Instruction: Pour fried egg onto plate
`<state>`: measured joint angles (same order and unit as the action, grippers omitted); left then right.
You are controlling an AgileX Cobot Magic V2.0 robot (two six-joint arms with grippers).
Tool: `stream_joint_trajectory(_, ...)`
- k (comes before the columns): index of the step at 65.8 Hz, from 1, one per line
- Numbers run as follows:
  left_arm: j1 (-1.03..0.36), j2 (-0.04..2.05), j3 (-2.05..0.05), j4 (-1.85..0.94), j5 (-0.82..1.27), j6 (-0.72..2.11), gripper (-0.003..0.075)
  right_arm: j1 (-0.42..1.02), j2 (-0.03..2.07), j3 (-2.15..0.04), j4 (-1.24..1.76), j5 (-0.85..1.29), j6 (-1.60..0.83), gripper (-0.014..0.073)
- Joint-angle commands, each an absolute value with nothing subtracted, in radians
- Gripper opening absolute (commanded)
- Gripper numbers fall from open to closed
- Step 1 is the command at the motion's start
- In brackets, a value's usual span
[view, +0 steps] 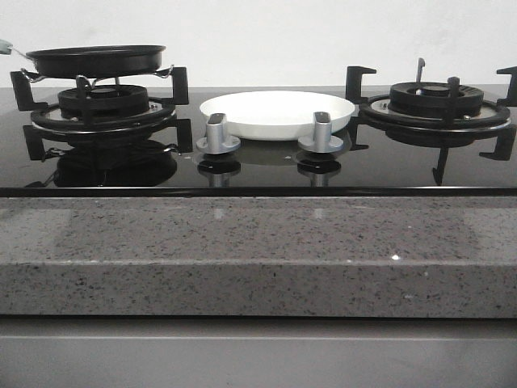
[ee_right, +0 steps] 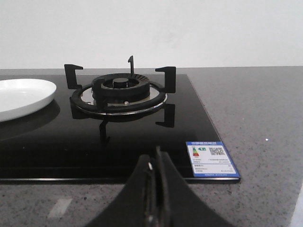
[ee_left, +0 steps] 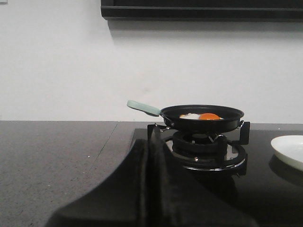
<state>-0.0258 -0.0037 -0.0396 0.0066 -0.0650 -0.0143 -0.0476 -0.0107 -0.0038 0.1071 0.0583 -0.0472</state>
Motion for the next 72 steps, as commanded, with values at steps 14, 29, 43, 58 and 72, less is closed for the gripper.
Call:
stream_joint_trajectory(14,-0.023,0.084,-0.431,-0.006,0.145,-0.016,-0.0020,-0.053,0.039,-0.353,0.115,0.215,-0.052,-0.0067)
stream_joint_trajectory(29,-0.023,0.246,-0.678,-0.013,0.389,-0.016,-0.0020,-0.053,0.215,-0.628,0.116,0.480,-0.052,-0.0067)
stream_joint_trajectory(43,-0.023,0.397,-0.794,-0.023,0.550,-0.016,-0.0020,-0.053,0.407,-0.802,0.127,0.679,-0.052,-0.0067)
stream_joint_trajectory(58,-0.023,0.501,-0.794,-0.033,0.583,-0.016,-0.0020,-0.053,0.602,-0.844,0.139,0.831,-0.052,-0.0067)
stream_joint_trajectory(72,-0.023,0.550,-0.787,-0.033,0.585,-0.016,-0.0020,-0.053,0.725,-0.844,0.139,0.843,-0.052,-0.0067)
